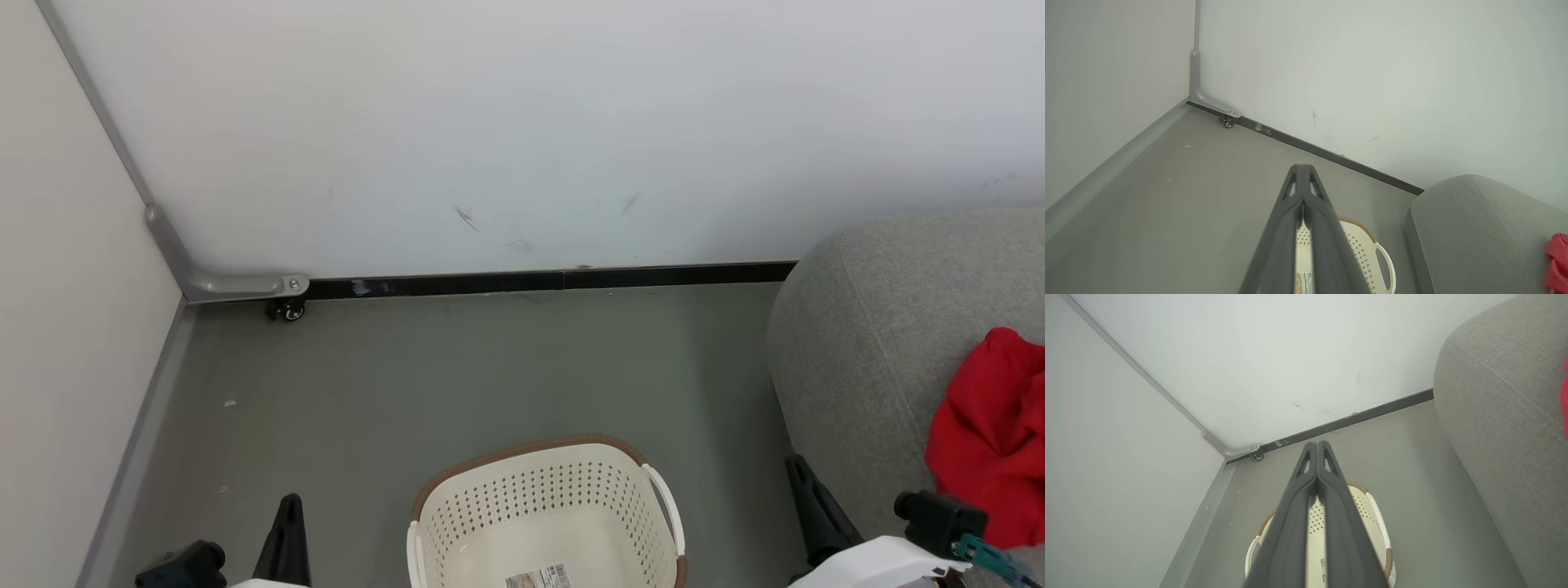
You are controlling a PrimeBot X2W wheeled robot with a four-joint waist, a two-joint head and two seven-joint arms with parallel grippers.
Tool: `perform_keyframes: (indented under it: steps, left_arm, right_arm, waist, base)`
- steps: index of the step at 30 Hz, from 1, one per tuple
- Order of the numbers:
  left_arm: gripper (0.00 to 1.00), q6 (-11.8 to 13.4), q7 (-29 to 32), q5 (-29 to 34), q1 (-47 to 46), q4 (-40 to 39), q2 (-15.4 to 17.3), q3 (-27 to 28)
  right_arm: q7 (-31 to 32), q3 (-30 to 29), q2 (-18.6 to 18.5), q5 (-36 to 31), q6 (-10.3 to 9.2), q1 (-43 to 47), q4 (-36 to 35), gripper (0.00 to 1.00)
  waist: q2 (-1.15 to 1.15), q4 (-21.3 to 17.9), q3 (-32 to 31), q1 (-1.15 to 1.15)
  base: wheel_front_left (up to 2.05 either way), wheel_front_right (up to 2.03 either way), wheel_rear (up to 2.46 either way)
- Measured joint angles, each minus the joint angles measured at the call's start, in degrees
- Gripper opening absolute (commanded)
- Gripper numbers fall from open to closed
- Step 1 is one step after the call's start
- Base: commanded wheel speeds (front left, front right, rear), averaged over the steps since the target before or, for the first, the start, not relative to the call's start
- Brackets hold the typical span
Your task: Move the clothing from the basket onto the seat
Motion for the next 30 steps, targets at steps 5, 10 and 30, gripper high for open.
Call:
perform_keyframes:
  steps: [5,10,30]
  left_arm:
    - [0.00,-1.4,1.0,-3.6,0.0,-0.1,-0.3,1.3]
    - [0.00,-2.9,2.0,-7.2,0.0,-0.1,-0.6,2.6]
    - [0.00,-8.1,6.0,-21.5,-0.9,0.5,-2.3,7.4]
  right_arm:
    - [0.6,-0.5,0.0,4.0,0.00,0.0,-0.5,0.00]
    - [1.1,-1.3,0.1,8.0,0.00,0.0,-1.0,0.00]
    - [4.0,-4.0,0.2,24.5,0.00,-1.1,-3.0,0.00]
  waist:
    - [0.00,0.0,0.0,0.26]
    - [0.00,-0.1,0.0,0.53]
    - [0.00,-0.2,0.2,0.56]
  base:
    - [0.00,0.00,0.00]
    - [0.00,0.00,0.00]
    - [0.00,0.00,0.00]
